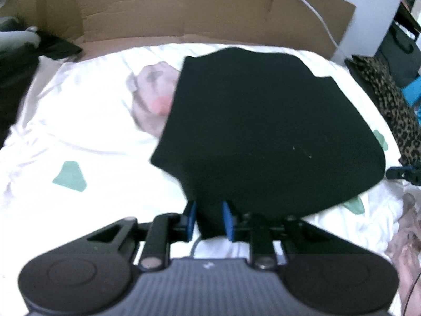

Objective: Fold clothes
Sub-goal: 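Close both grippers on the edge of the folded shorts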

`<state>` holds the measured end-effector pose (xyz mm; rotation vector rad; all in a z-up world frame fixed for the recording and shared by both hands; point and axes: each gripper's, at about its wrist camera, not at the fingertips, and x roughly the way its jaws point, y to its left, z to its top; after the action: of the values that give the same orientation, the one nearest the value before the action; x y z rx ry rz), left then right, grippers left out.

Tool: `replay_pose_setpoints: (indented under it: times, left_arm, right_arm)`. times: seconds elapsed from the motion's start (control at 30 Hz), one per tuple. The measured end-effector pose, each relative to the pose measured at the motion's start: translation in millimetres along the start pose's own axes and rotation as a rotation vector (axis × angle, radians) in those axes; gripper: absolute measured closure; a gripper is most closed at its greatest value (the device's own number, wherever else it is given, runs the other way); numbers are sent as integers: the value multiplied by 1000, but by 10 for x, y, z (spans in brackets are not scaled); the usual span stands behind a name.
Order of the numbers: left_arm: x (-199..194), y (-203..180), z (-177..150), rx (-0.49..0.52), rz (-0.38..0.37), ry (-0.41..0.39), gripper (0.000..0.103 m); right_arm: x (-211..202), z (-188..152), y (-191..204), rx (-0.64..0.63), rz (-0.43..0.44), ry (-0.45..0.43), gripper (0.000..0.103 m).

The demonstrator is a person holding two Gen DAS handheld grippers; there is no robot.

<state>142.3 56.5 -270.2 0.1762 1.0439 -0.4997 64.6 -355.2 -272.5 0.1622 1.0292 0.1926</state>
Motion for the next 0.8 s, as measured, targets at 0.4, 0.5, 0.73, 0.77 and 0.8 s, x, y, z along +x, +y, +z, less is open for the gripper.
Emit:
replay_pose_setpoints:
  times: [0.4,0.5,0.73,0.77,0.8]
  left_arm:
    - [16,108,-100,-113,-73,20,77]
    - [144,89,-97,-95,-51,45,77]
    - [247,195,-126,-127,-31,68,72]
    - [220,197,-125,-131,-29,60,75]
    - [187,199,-123,-136,-33,51,75]
  right_arm:
    - [114,-164,-47,212,150,47,57]
    - [185,-215,-82,270,173,62,57]
    - [262,-200,-243,378,200,26,57]
    - [274,-196,-275,404,212,22,57]
    - [283,-197,-309,431,224,19,57]
